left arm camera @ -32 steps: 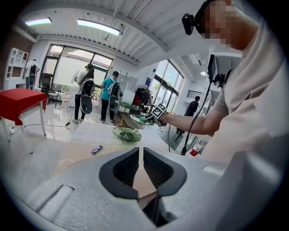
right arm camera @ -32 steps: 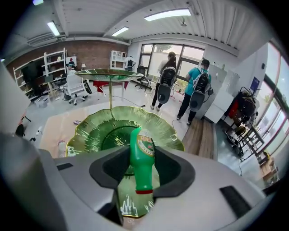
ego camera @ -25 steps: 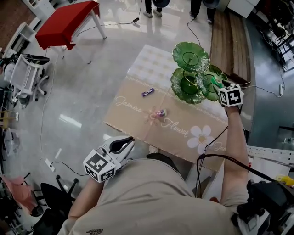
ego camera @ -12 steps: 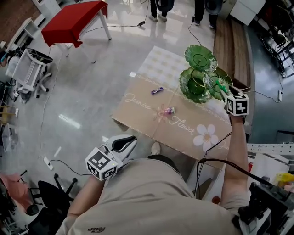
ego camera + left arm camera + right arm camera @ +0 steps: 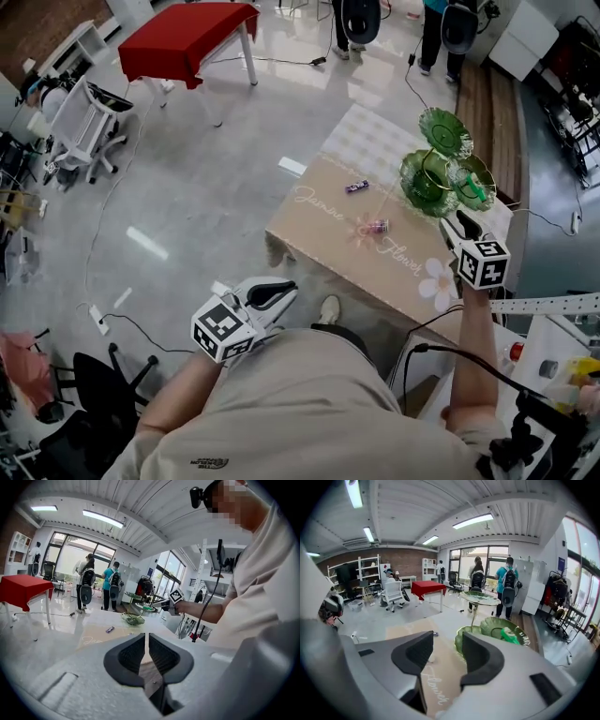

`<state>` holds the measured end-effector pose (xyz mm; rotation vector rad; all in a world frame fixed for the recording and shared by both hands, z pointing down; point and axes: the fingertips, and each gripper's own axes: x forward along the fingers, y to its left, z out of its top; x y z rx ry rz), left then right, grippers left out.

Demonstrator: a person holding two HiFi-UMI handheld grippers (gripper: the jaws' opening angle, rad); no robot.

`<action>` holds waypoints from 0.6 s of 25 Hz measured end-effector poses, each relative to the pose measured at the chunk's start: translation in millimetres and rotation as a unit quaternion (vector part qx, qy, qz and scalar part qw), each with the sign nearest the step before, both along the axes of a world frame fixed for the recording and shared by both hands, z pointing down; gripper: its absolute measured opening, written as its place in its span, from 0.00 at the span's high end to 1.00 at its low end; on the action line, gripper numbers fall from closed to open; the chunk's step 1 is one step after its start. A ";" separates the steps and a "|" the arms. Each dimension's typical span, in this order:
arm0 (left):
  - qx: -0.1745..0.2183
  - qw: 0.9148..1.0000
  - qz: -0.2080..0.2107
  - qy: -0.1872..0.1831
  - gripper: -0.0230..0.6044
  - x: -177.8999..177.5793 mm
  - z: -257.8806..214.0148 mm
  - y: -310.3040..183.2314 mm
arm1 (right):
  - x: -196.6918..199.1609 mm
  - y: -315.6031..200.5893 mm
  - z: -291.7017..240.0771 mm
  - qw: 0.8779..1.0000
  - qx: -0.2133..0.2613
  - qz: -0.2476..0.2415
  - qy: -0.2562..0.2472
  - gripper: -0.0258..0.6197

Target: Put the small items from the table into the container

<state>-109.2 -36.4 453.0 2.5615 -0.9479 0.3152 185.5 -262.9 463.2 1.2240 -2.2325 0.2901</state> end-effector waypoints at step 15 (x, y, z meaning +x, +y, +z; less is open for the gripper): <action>-0.002 1.000 0.008 0.012 0.93 -52.2 3.2 96.7 | -188.6 220.4 3.8 0.989 -0.023 -0.131 -0.065 0.73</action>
